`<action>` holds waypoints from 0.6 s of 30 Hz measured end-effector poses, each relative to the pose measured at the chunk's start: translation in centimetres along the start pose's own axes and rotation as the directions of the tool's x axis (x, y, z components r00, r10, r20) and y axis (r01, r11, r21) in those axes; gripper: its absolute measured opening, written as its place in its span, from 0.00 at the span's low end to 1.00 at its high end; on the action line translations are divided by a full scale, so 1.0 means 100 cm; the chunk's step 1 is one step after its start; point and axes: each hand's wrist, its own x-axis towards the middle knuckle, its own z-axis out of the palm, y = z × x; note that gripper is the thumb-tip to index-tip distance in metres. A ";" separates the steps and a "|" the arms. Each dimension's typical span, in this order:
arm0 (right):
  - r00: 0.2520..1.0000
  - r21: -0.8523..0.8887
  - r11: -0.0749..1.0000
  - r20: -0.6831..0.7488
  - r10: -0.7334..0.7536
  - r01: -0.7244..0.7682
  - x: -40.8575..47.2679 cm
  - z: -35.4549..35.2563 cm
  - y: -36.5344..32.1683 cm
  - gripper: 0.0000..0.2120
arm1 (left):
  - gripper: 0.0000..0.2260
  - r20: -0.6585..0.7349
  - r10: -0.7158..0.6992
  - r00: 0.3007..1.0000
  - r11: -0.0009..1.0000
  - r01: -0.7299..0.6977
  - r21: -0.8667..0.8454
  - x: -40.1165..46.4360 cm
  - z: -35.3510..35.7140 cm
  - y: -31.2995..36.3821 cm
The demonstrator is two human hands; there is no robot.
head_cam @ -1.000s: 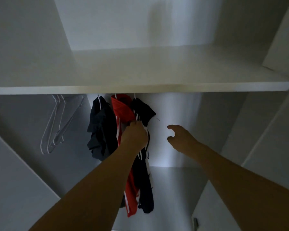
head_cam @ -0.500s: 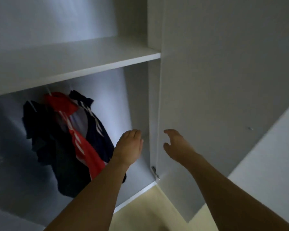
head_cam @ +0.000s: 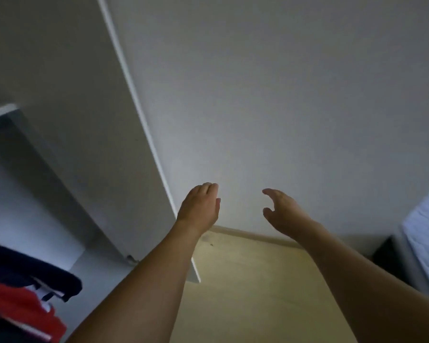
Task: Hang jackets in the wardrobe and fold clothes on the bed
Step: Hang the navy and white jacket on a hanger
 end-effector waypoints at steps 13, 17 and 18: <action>0.895 0.106 0.902 -0.125 0.429 -0.418 -0.217 -0.169 0.347 0.26 | 0.19 0.172 0.349 0.921 0.935 -0.330 -0.130 0.017 0.118 0.432; 0.819 0.137 0.836 -0.167 0.549 -0.532 -0.298 -0.210 0.445 0.26 | 0.19 0.217 0.436 0.874 0.899 -0.409 -0.159 0.018 0.152 0.559; 0.796 0.143 0.812 -0.163 0.583 -0.565 -0.322 -0.222 0.471 0.26 | 0.19 0.216 0.456 0.863 0.888 -0.426 -0.174 0.015 0.160 0.596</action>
